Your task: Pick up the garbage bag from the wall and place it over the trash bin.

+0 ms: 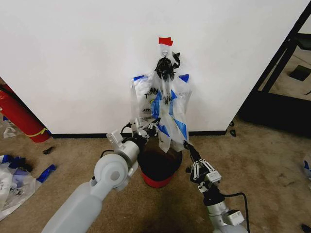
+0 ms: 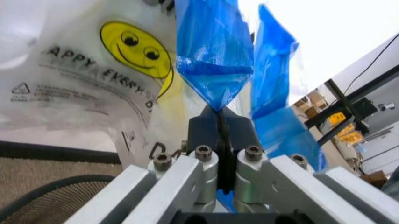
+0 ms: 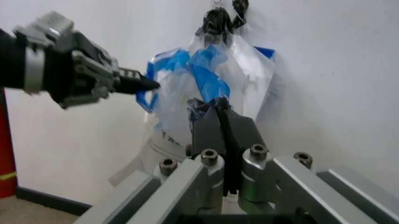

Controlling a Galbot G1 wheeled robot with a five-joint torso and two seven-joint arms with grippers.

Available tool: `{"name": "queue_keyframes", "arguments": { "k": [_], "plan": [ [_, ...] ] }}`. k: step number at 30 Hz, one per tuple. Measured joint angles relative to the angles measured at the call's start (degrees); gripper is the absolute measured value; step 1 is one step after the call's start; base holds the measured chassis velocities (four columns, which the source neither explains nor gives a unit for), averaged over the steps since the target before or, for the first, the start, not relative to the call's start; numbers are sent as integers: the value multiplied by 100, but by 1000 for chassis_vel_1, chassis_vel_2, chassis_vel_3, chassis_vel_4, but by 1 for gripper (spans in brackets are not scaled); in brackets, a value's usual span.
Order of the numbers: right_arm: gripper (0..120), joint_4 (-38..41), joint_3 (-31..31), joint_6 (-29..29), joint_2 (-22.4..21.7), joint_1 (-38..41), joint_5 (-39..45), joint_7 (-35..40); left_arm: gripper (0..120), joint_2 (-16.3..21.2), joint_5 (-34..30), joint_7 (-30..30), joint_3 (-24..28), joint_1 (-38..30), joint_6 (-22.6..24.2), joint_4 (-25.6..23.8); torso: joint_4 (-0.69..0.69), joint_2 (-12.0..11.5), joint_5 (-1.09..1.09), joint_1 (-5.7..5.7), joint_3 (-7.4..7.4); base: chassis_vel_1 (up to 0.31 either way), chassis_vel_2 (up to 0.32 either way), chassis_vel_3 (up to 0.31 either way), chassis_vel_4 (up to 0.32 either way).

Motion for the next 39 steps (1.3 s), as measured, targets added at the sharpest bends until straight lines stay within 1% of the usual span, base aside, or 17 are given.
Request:
{"name": "queue_keyframes", "arguments": {
  "k": [2,7,9,10,13,16,17,19,21,24,25,28,29,32,33,36,39],
  "plan": [
    [0,38,12,-16,-19,-14,-84,18,0,10,6,-2,-29,23,-5,-51,0,0,0,0,0,0,0,0,0],
    [20,208,86,-144,-171,-182,-772,422,0,52,200,-2,-70,113,-26,-172,-1,0,0,0,0,0,0,0,0],
    [28,295,133,-325,-219,-307,-1104,690,0,52,282,3,-72,147,-37,-196,0,0,0,0,0,0,0,0,0],
    [28,295,133,-325,-219,-307,-1104,690,0,52,282,3,-72,147,-37,-196,0,0,0,0,0,0,0,0,0],
    [41,600,117,-900,-292,-522,-1328,1189,0,42,433,19,-73,214,-54,-237,-3,0,0,0,0,0,0,0,0],
    [53,780,55,-1183,-473,-416,-1263,1368,0,42,517,35,-65,262,-58,-259,-2,0,0,0,0,0,0,0,0],
    [53,780,55,-1183,-473,-416,-1263,1368,0,42,517,35,-65,262,-58,-259,-2,0,0,0,0,0,0,0,0],
    [63,745,-1,-1320,-670,-52,-1137,1386,0,52,566,46,-47,286,-60,-272,0,0,0,0,0,0,0,0,0],
    [69,585,-74,-1412,-896,327,-979,1367,0,60,583,47,-27,296,-60,-293,3,0,1,0,0,0,0,0,0],
    [83,246,-248,-1527,-1252,939,-775,1257,0,71,603,47,5,301,-55,-316,1,0,1,0,0,0,0,0,0],
    [83,246,-248,-1527,-1252,939,-775,1257,0,71,603,47,5,301,-55,-316,1,0,1,0,0,0,0,0,0],
    [91,52,-370,-1580,-1401,1260,-676,1218,0,74,608,46,16,302,-49,-317,-1,0,1,0,0,0,0,0,0],
    [97,-20,-423,-1601,-1446,1387,-643,1201,0,75,609,45,18,302,-46,-315,-1,0,0,0,0,0,0,0,0],
    [100,-421,-829,-1713,-1645,2107,-428,1115,0,72,611,44,20,304,-39,-305,0,0,1,0,1,0,0,0,0],
    [100,-421,-829,-1713,-1645,2107,-428,1115,0,72,611,44,20,304,-39,-305,0,0,1,0,1,0,0,0,0],
    [100,-771,-1218,-1766,-1701,2694,-431,1074,0,47,612,44,34,307,-33,-295,0,0,0,0,0,0,0,0,0],
    [90,-1065,-1449,-1772,-1661,3036,-667,1074,0,17,616,44,38,305,-31,-284,0,0,0,0,1,0,0,0,0]
  ]
}}
